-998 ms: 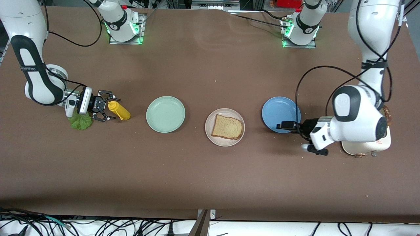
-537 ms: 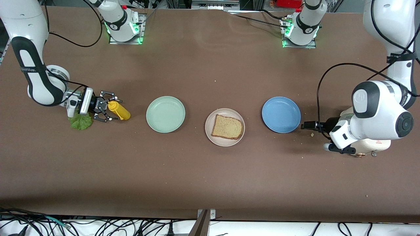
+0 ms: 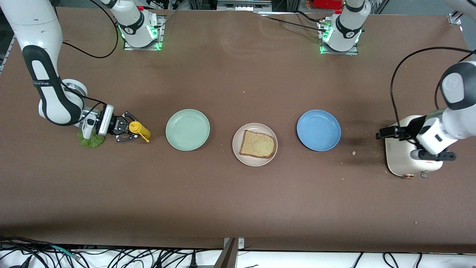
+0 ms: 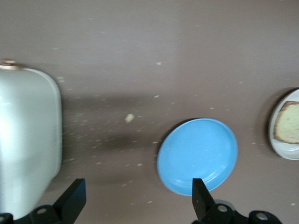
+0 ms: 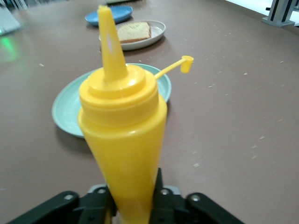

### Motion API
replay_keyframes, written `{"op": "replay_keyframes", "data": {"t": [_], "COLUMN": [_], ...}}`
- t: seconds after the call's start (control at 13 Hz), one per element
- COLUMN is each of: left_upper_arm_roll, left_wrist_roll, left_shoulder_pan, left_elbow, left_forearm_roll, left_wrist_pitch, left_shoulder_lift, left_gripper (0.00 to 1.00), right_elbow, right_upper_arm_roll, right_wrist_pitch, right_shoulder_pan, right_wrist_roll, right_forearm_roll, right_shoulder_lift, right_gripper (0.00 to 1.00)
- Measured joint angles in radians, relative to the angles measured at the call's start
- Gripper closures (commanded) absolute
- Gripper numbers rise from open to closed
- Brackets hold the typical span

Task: Make sandwich in beige plate with both arms
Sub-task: 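Withdraw the left gripper while the right gripper grasps the mustard bottle, then carry the yellow mustard bottle over the toast with the right gripper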

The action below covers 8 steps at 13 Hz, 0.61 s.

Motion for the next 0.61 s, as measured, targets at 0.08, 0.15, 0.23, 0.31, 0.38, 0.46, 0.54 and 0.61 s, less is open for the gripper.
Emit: {"op": "replay_keyframes", "data": {"t": [0.08, 0.15, 0.23, 0.31, 0.38, 0.46, 0.54, 0.61], "left_upper_arm_roll": [-0.003, -0.012, -0.024, -0.039, -0.056, -0.072, -0.084, -0.091], "left_wrist_roll": [-0.048, -0.092, -0.121, -0.137, -0.143, -0.151, -0.155, -0.157], "left_shoulder_pan": [0.001, -0.001, -0.004, -0.006, -0.008, -0.008, -0.009, -0.01], "left_elbow": [-0.011, -0.019, -0.022, -0.023, -0.023, -0.023, -0.023, -0.023], "left_forearm_roll": [0.026, 0.035, 0.046, 0.076, 0.118, 0.152, 0.169, 0.174], "left_wrist_pitch": [-0.001, -0.004, -0.013, -0.03, -0.056, -0.085, -0.115, -0.144], "left_shoulder_lift": [-0.028, -0.05, -0.068, -0.084, -0.101, -0.121, -0.143, -0.17], "left_gripper": [0.0, 0.0, 0.0, 0.0, 0.0, 0.0, 0.0, 0.0], "right_elbow": [0.02, 0.039, 0.057, 0.075, 0.092, 0.11, 0.129, 0.152], "right_upper_arm_roll": [0.0, 0.0, 0.0, 0.0, 0.0, 0.0, 0.0, 0.0], "right_wrist_pitch": [0.052, 0.107, 0.155, 0.192, 0.224, 0.243, 0.254, 0.259], "right_shoulder_pan": [0.031, 0.067, 0.106, 0.146, 0.185, 0.219, 0.248, 0.273], "right_wrist_roll": [0.002, 0.027, 0.085, 0.156, 0.232, 0.312, 0.395, 0.479], "right_forearm_roll": [-0.014, -0.049, -0.097, -0.149, -0.199, -0.251, -0.307, -0.37], "right_shoulder_lift": [-0.003, -0.009, -0.017, -0.025, -0.032, -0.038, -0.043, -0.045], "right_gripper": [1.0, 1.0, 1.0, 1.0, 1.0, 1.0, 1.0, 1.0]}}
